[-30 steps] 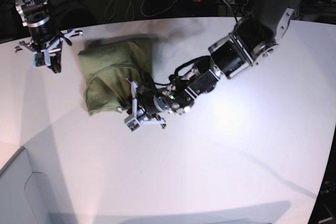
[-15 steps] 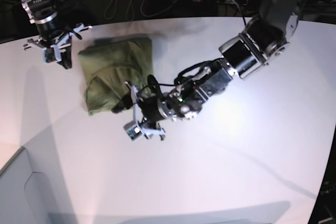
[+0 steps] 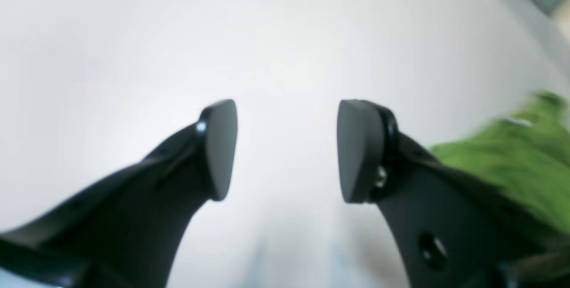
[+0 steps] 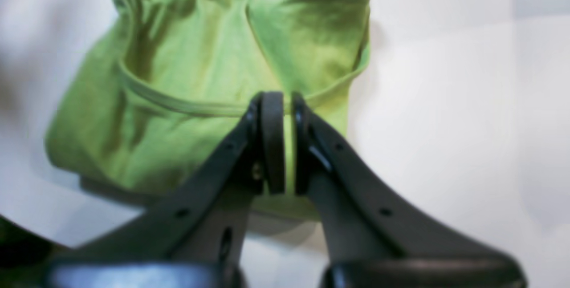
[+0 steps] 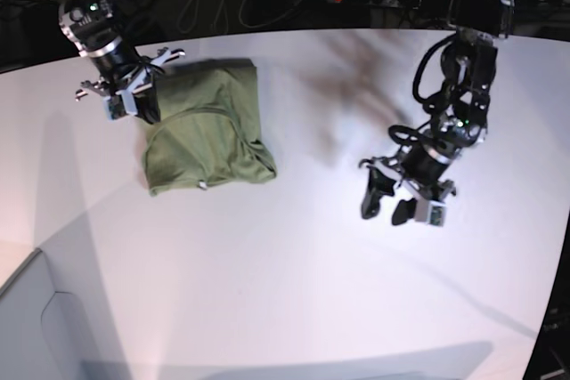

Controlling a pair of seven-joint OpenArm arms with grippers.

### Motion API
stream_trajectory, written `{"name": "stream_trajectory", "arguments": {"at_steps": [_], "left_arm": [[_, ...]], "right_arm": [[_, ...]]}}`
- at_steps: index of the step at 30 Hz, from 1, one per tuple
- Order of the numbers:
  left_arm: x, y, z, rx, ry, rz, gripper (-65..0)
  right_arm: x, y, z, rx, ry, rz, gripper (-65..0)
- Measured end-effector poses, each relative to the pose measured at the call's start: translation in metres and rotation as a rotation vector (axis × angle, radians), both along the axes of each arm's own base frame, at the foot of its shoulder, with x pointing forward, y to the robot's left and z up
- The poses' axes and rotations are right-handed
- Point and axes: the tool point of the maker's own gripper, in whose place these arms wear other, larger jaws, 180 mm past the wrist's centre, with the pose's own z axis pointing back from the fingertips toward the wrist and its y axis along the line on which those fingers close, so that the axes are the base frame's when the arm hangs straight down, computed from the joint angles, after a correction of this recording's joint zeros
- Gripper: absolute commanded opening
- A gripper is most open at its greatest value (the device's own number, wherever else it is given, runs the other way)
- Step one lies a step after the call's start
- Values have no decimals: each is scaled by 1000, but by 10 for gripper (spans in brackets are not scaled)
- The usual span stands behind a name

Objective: Fold the T-shirt properly
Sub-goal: 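Release the bundle and pull both grippers away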

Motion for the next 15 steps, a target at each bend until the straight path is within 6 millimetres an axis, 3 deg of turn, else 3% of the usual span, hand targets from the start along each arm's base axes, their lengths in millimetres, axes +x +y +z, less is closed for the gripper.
{"name": "stream_trajectory", "arguments": {"at_steps": [5, 12, 15], "left_arm": [[-30, 54, -23, 9, 66, 148, -308], [-47, 74, -31, 9, 92, 202, -308], [-49, 77, -33, 14, 99, 206, -308]], "right_arm": [[-12, 0, -35, 35, 99, -7, -646], [-16, 4, -41, 75, 87, -15, -646], [-20, 4, -30, 50, 71, -10, -646]]}}
